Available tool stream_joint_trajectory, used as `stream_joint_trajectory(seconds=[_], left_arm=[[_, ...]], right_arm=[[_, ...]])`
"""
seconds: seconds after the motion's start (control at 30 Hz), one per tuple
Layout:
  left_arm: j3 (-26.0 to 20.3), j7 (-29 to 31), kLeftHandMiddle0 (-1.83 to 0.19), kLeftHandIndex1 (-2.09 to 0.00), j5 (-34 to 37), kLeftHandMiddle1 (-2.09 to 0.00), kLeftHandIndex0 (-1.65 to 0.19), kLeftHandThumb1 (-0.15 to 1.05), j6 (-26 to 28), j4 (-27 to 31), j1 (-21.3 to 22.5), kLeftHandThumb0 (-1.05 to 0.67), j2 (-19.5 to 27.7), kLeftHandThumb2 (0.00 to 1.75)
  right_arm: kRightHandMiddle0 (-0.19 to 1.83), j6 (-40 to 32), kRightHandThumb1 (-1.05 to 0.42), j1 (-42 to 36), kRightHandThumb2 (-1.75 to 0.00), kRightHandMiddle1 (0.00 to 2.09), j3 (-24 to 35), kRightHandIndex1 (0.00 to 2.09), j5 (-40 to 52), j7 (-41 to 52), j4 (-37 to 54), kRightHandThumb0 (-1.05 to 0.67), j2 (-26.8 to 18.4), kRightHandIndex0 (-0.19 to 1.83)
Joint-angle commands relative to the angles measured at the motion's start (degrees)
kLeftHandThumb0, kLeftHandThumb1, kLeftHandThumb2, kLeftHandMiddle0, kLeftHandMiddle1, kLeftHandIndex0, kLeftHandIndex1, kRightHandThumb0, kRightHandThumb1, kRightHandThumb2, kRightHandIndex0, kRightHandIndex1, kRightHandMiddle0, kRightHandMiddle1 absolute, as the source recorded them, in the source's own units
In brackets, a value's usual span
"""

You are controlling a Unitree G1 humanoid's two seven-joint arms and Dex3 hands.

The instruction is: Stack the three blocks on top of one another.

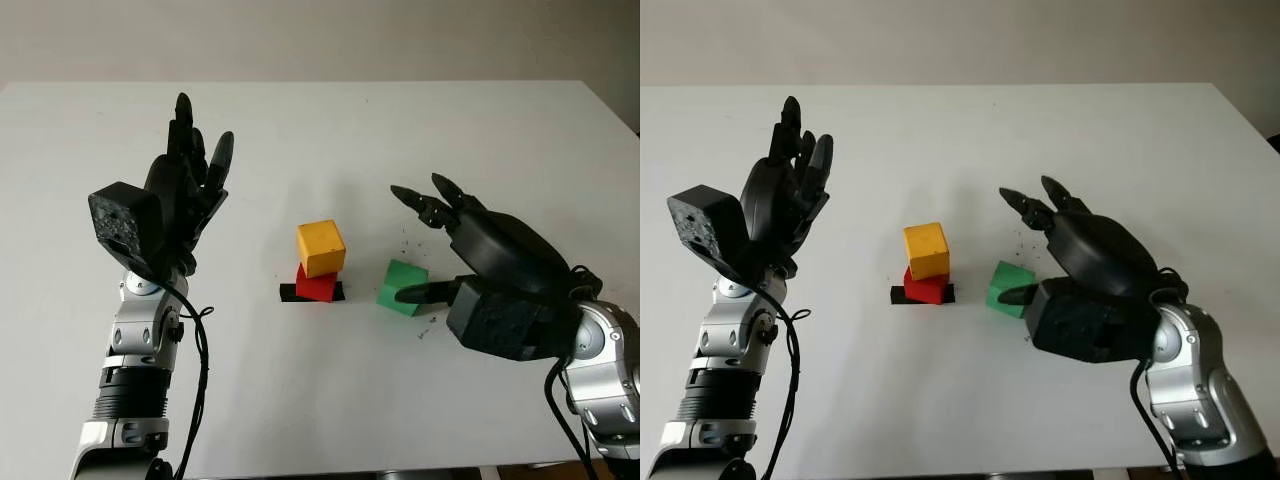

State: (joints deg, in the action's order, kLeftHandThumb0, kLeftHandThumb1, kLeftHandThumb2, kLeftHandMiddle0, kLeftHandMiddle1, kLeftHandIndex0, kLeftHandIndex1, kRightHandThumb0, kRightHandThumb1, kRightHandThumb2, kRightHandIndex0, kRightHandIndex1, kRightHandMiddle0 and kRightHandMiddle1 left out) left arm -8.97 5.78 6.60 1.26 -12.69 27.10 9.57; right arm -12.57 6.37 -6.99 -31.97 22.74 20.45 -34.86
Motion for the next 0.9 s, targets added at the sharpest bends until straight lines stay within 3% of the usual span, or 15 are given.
stream_joint_trajectory(seconds=[0.0,0.43,0.73,0.87], left_arm=[[-0.22,0.14,0.19,-0.04,0.16,-0.04,0.19,1.05,-0.33,0.74,0.48,-0.67,0.57,0.41],[-0.16,-0.09,0.19,-0.04,-0.06,-0.04,0.19,1.05,0.22,1.06,0.24,-0.67,0.69,0.41],[-0.03,0.00,0.19,-0.05,-0.36,-0.05,0.18,1.05,0.13,0.98,0.08,-0.68,0.90,0.39],[0.02,0.10,0.18,-0.05,-0.30,-0.05,0.17,1.05,0.03,0.93,0.07,-0.69,0.94,0.39]], right_arm=[[0.23,0.56,-0.86,-1.13,-0.04,0.09,-0.04,0.07,-0.30,0.17,0.84,-0.77,-0.07,-0.06],[0.25,1.17,-0.87,-4.21,-0.06,0.08,0.10,0.07,-3.69,-0.19,1.14,-0.72,-0.41,-0.04],[0.45,5.49,-0.88,-4.96,-0.06,0.21,-0.22,0.12,-9.31,-7.68,-1.87,-0.62,0.71,0.13],[0.23,6.27,-0.91,-4.85,-0.05,0.77,0.01,0.07,-9.23,-9.34,-2.85,-0.56,1.61,0.20]])
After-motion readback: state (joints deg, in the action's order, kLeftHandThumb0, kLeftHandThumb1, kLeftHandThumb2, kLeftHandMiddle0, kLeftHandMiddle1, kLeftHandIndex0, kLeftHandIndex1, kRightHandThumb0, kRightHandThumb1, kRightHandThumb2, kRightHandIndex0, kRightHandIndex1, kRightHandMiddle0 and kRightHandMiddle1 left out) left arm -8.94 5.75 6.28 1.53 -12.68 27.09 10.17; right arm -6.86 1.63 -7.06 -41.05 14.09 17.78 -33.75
